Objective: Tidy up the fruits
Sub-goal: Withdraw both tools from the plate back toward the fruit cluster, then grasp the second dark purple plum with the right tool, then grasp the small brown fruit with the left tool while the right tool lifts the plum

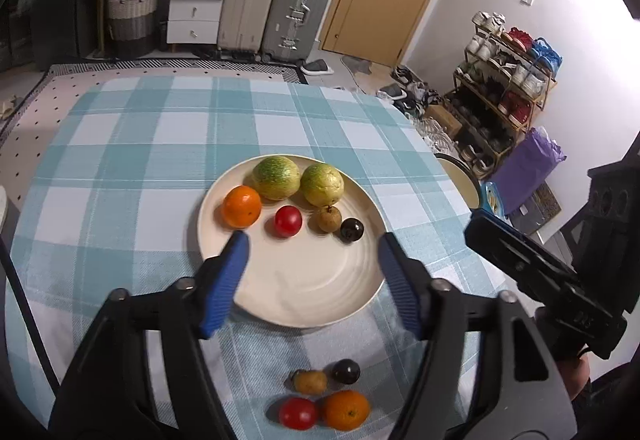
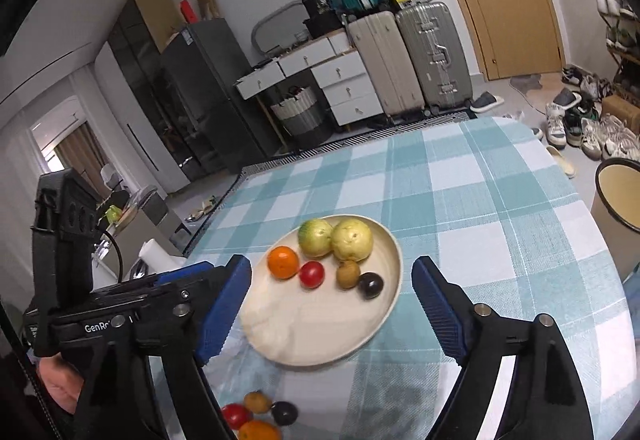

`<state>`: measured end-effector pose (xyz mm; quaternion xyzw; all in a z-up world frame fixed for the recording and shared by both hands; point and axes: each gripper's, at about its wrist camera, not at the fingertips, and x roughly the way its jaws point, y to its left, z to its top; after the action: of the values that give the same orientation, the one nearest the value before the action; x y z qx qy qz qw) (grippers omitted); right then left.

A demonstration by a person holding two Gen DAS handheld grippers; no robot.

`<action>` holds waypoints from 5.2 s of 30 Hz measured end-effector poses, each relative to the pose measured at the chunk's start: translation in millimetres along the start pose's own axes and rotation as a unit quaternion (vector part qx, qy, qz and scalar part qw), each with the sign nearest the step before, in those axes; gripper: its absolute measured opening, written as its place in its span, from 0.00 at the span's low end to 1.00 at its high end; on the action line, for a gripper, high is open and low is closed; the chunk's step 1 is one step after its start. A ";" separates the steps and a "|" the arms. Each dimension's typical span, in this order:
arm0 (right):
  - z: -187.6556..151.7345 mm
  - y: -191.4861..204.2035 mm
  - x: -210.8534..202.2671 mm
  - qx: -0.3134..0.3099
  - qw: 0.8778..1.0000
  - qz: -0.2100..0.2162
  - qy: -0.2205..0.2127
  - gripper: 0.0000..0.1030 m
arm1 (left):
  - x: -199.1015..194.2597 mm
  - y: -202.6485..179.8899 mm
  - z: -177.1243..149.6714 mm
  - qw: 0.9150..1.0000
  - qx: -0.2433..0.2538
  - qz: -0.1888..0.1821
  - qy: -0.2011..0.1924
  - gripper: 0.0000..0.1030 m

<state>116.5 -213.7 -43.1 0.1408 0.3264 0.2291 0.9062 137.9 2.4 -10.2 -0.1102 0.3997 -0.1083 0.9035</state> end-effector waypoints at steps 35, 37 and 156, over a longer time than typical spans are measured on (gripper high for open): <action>-87.6 44.8 -27.6 -0.052 0.997 0.021 0.044 0.99 | -43.5 45.3 -108.0 0.996 -0.029 0.083 0.000 0.99; -92.4 43.7 -22.3 -0.050 0.997 0.020 0.057 0.99 | -40.5 48.1 -112.8 0.996 -0.033 0.083 0.007 0.99; -74.3 -2.5 21.8 0.020 0.989 0.081 0.125 0.23 | 37.9 26.3 -51.1 0.980 0.020 -0.066 0.184 0.24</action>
<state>83.5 -197.0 -111.1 0.1551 0.4294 0.3106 0.8337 127.6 10.9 -77.7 -0.0961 0.5490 -0.1940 0.8073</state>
